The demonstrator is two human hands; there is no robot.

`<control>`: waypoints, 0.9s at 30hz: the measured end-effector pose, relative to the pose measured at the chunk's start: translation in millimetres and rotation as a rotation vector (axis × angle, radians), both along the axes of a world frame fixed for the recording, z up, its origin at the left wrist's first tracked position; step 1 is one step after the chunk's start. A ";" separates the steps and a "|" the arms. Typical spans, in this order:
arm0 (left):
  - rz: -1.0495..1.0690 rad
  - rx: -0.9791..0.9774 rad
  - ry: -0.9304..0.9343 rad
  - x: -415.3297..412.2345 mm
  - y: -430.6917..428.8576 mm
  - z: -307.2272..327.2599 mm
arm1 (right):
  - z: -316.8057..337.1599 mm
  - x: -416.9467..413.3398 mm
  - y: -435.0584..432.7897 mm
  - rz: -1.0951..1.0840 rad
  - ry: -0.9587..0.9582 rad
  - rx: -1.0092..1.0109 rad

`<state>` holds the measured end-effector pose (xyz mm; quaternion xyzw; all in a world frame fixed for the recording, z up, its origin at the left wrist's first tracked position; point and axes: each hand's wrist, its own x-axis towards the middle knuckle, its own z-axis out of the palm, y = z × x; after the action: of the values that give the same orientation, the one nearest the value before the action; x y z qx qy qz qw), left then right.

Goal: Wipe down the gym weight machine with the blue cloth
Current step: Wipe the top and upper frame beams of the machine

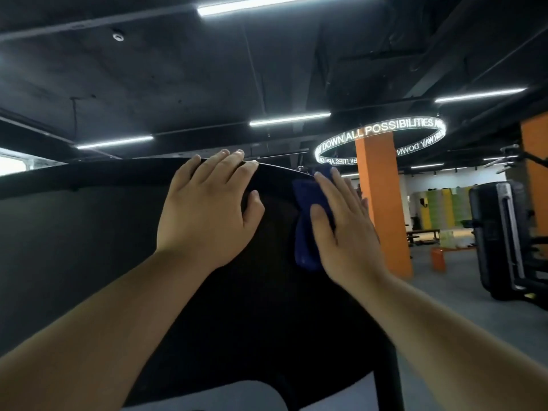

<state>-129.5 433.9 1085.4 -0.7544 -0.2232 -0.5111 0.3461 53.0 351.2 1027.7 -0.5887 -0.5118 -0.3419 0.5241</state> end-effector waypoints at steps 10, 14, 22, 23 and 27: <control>-0.119 0.219 0.205 -0.8 4.8 -6.1 | -67.3 -16.3 1.5 -0.008 0.105 0.126; -0.106 0.241 0.268 -1.2 3.7 -8.2 | -47.7 2.6 -3.1 -0.045 0.066 0.072; -0.084 0.225 0.250 -1.1 2.5 -9.3 | -55.0 7.0 -9.0 0.029 0.203 0.069; -0.073 0.215 0.241 0.4 0.8 -11.5 | -74.9 4.8 -9.2 0.008 0.157 0.070; -0.061 0.138 0.142 18.9 -10.6 -19.9 | -71.0 36.5 -17.0 0.033 0.007 0.006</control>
<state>-110.6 423.3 1065.5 -0.7696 -0.1392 -0.4809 0.3962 89.5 334.2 956.6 -0.5799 -0.5184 -0.3327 0.5332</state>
